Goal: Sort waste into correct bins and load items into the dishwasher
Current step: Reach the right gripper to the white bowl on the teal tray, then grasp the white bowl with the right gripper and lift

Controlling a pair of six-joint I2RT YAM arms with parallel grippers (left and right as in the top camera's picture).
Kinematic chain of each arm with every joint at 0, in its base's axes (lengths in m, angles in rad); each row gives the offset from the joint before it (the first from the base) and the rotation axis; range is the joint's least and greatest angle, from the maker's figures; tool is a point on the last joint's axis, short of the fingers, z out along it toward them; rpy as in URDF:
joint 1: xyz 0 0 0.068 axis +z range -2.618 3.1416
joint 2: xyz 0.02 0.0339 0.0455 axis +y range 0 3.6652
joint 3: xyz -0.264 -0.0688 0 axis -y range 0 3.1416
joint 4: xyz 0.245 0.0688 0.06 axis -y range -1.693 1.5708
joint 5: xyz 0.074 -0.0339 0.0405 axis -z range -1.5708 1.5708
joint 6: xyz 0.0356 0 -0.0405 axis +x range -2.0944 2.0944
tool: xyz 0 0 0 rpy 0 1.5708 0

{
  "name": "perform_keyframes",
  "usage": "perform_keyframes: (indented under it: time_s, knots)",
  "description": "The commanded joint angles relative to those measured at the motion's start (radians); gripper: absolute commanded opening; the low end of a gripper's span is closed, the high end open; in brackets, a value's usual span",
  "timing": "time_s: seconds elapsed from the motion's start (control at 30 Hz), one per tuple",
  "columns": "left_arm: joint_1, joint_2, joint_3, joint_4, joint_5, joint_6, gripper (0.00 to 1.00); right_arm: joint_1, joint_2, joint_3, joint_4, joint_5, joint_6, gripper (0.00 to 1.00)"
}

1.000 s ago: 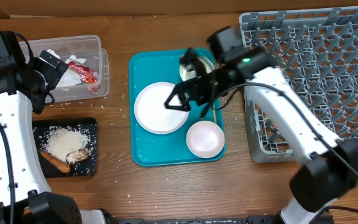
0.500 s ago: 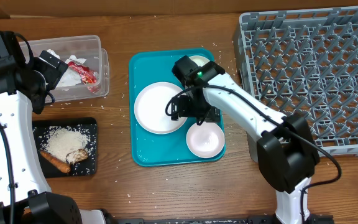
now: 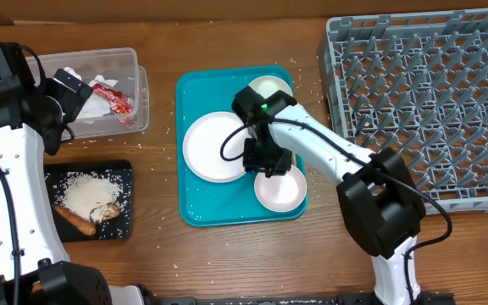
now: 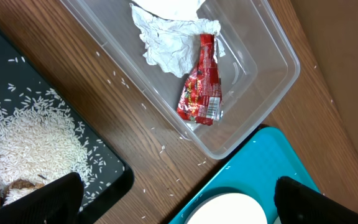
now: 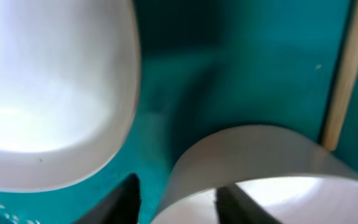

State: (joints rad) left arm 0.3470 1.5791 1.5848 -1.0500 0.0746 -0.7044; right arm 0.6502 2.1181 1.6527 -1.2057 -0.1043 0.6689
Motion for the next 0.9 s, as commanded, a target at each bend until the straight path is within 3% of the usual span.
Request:
perform_keyframes:
  time_s: [0.0,0.03,0.1,0.23,0.43,0.63,0.73,0.87]
  knots:
    - [0.000,-0.013,0.018,0.002,-0.007,-0.006,1.00,0.015,0.001,-0.002,0.006,-0.029,0.020,0.27]
    - [0.000,-0.013,0.018,0.001,-0.007,-0.006,1.00,0.014,0.001,0.002,0.006,-0.045,0.020,0.23]
    - [0.000,-0.013,0.018,0.001,-0.007,-0.006,1.00,0.014,0.001,0.018,-0.008,-0.063,0.019,0.04]
    - [0.000,-0.013,0.018,0.001,-0.007,-0.006,1.00,-0.003,-0.009,0.087,-0.078,-0.063,0.005,0.04]
    - [0.000,-0.013,0.018,0.002,-0.007,-0.006,1.00,-0.072,-0.039,0.280,-0.220,-0.061,-0.138,0.04]
    - [0.000,-0.013,0.018,0.002,-0.007,-0.006,1.00,-0.269,-0.082,0.516,-0.305,-0.086,-0.348,0.04]
    - [0.000,-0.013,0.018,0.002,-0.007,-0.006,1.00,-0.419,-0.089,0.574,-0.272,-0.242,-0.492,0.04]
    - [0.000,-0.013,0.018,0.001,-0.007,-0.006,1.00,-0.644,-0.077,0.570,-0.172,-0.619,-0.729,0.04]
